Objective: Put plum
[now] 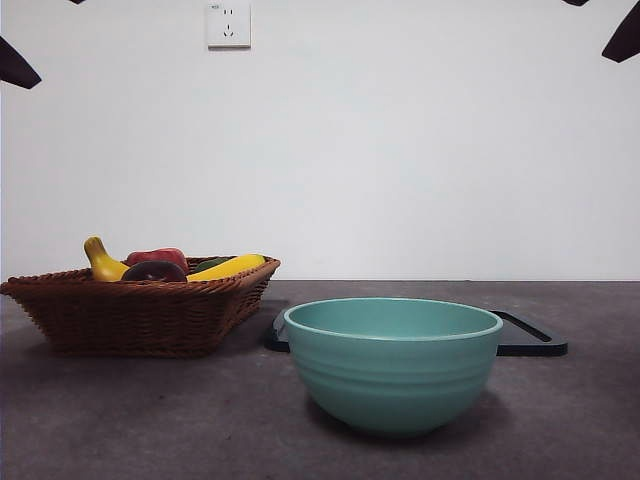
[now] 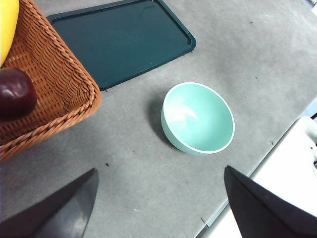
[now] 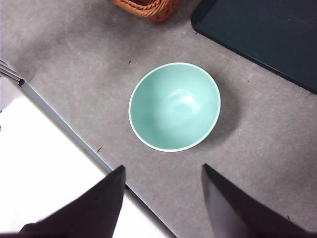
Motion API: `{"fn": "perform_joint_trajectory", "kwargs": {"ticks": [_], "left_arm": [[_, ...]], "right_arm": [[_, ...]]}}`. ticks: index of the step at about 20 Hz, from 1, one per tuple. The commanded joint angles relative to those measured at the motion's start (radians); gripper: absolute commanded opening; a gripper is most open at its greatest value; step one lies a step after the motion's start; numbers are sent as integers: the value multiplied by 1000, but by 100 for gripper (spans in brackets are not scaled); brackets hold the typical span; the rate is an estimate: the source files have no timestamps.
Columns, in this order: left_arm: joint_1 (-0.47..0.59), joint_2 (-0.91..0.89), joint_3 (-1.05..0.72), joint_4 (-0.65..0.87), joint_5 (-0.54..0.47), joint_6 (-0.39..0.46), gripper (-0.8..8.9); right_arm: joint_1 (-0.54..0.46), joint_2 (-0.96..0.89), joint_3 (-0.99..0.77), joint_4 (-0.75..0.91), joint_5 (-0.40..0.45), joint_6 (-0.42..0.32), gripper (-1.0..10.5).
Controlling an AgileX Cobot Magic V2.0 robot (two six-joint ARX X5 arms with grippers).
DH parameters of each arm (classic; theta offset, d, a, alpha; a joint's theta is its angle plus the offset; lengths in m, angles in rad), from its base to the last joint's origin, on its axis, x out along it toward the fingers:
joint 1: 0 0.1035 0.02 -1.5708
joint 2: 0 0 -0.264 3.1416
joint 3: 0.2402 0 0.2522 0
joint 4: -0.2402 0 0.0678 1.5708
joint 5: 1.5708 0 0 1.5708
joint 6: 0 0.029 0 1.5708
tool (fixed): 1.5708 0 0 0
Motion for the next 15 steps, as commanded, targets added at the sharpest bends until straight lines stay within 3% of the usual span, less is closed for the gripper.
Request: {"fn": "perform_joint_trajectory", "kwargs": {"ticks": [1, 6, 8, 10, 15], "left_arm": [[-5, 6, 19, 5, 6, -2, 406], [-5, 6, 19, 5, 6, -2, 364], [-5, 6, 19, 6, 6, -2, 187], [-5, 6, 19, 5, 6, -2, 5], [-5, 6, 19, 5, 6, -2, 7]], "right_arm": [[7, 7, 19, 12, -3, 3, 244], [7, 7, 19, 12, -2, 3, 234], [7, 7, 19, 13, 1, 2, 61], [7, 7, 19, 15, 1, 1, 5], [7, 7, 19, 40, 0, 2, 5]]}}
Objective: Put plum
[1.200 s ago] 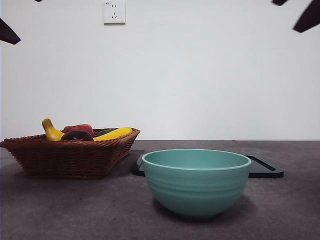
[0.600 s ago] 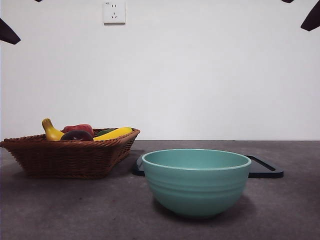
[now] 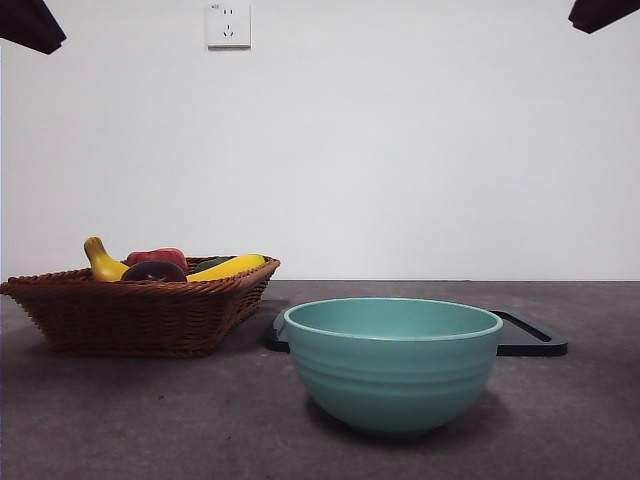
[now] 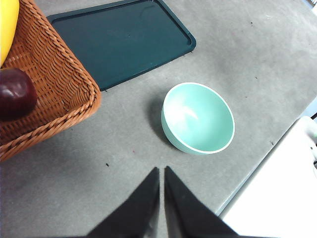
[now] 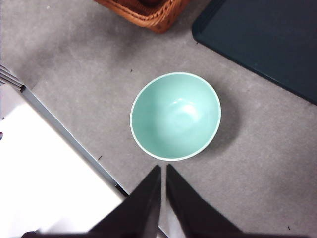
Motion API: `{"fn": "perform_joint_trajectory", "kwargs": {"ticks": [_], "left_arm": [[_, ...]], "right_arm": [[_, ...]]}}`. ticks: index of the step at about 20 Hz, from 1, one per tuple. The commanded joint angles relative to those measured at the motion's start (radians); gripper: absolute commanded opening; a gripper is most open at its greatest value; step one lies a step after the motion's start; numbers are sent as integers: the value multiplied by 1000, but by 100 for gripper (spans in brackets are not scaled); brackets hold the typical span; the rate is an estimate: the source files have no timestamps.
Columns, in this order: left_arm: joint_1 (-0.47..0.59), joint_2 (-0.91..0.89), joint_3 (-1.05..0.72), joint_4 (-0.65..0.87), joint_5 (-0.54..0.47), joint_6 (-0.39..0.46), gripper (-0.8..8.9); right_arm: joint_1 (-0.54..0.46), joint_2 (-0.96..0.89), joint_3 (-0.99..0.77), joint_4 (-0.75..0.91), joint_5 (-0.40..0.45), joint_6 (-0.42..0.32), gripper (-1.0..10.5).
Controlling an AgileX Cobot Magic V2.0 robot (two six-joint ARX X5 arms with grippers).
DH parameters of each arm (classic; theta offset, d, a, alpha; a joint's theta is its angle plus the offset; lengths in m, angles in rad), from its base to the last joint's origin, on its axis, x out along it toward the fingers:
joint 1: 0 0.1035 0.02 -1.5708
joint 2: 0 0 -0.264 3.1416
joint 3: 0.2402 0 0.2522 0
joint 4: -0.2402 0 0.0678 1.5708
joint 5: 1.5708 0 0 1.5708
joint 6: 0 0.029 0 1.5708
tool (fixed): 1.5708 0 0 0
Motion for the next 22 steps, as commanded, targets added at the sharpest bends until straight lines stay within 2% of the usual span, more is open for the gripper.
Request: {"fn": "perform_joint_trajectory", "kwargs": {"ticks": [1, 14, 15, 16, 18, 22], "left_arm": [[-5, 6, 19, 6, 6, -1, 7], [-5, 6, 19, 6, 6, -2, 7], [-5, 3, 19, 6, 5, 8, 7], [-2, -13, 19, 14, -1, 92, 7], [34, -60, 18, 90, -6, 179, 7], [173, -214, -30, 404, -48, 208, 7]], "right_arm": [[7, 7, 19, 10, 0, 2, 5], [7, 7, 19, 10, 0, 2, 5], [7, 7, 19, 10, 0, 2, 5], [7, 7, 19, 10, 0, 2, 5], [7, 7, 19, 10, 0, 2, 5], [7, 7, 19, 10, 0, 2, 5]]}}
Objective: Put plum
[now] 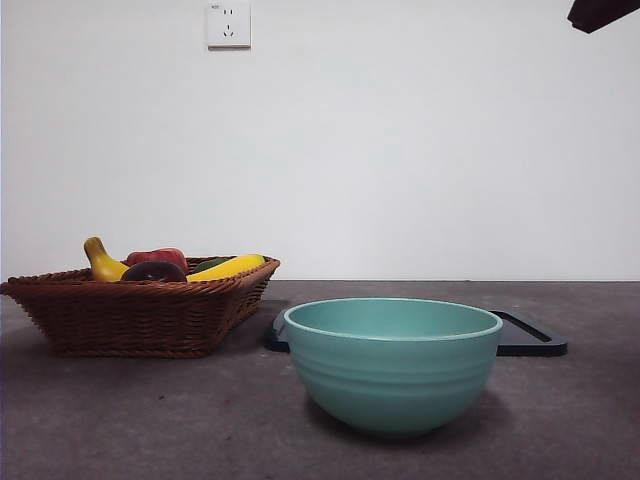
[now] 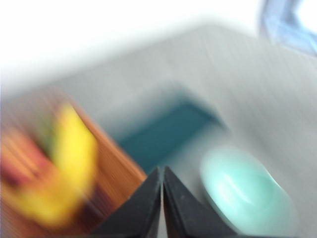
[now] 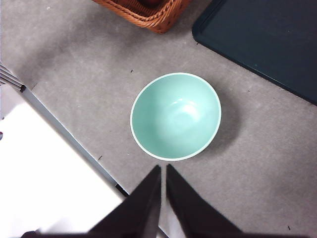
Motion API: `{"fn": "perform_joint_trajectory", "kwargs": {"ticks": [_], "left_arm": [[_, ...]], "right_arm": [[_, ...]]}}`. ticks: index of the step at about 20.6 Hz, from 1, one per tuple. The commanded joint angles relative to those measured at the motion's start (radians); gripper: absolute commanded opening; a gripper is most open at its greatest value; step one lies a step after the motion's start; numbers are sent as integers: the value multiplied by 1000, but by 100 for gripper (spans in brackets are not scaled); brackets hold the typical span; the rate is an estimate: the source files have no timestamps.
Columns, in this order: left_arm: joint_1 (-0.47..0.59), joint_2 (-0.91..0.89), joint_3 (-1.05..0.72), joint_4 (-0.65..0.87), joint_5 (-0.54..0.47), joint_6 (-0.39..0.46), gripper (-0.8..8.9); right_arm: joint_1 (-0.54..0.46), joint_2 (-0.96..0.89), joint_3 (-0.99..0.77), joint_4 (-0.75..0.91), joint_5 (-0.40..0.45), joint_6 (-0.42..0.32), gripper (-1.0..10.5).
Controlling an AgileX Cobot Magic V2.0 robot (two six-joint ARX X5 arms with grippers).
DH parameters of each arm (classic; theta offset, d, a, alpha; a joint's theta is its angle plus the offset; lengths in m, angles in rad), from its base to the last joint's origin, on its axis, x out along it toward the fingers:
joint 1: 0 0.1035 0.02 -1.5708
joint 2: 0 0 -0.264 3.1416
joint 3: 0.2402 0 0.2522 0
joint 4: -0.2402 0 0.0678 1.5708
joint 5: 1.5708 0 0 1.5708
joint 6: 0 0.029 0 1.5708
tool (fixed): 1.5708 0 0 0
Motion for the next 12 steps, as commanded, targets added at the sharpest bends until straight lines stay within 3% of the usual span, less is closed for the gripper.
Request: {"fn": "perform_joint_trajectory", "kwargs": {"ticks": [1, 5, 12], "left_arm": [[83, -90, -51, 190, -79, 36, 7], [218, -272, -250, 419, -233, 36, 7], [293, -456, -514, 448, -335, -10, 7]], "right_arm": [[7, 7, 19, 10, 0, 2, 5], [7, 7, 19, 10, 0, 2, 5], [7, 7, 19, 10, 0, 2, 5]]}}
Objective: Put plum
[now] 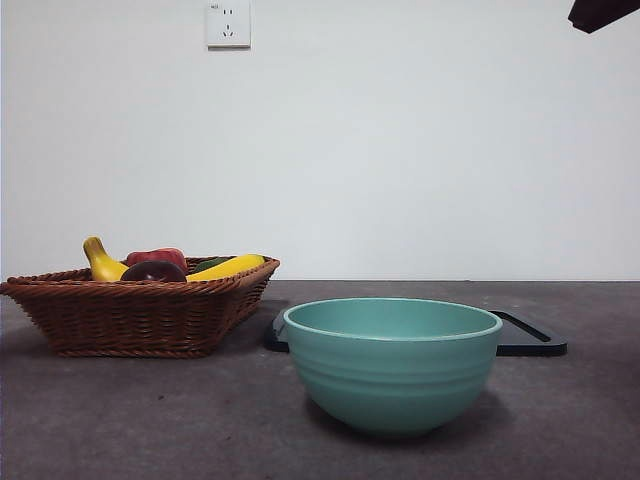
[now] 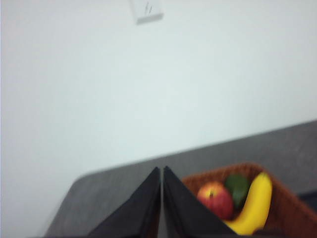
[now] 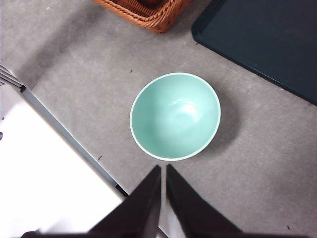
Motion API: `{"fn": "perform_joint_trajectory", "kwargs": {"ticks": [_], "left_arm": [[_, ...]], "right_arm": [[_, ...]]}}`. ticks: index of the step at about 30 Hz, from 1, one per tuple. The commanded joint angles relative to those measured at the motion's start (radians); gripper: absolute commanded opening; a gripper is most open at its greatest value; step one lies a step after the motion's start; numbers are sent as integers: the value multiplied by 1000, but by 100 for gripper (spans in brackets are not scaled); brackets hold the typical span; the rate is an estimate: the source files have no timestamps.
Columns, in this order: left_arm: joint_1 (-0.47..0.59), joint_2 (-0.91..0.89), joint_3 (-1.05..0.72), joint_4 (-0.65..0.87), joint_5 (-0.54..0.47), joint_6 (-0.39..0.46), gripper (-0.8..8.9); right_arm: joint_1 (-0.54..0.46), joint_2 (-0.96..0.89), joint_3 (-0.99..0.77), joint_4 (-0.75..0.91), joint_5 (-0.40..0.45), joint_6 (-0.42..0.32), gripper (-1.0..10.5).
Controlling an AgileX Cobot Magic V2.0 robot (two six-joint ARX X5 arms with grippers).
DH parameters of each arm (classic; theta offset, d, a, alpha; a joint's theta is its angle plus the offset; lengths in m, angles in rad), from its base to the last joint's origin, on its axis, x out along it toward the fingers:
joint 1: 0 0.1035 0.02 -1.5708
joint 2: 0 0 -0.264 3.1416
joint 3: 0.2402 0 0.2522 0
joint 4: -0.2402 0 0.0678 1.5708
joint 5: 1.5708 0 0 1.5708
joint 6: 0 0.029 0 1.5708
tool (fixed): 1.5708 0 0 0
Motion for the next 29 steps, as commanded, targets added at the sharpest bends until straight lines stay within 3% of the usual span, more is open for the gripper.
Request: {"fn": "perform_joint_trajectory", "kwargs": {"ticks": [1, 15, 29], "left_arm": [[18, -42, -76, 16, -18, -31, 7], [48, -181, -341, 16, -36, -94, 7], [48, -192, -384, -86, -38, -114, 7]], "right_arm": [[7, 7, 19, 10, 0, 2, 5], [7, 7, 19, 10, -1, 2, 5], [7, 7, 19, 10, -1, 2, 5]]}}
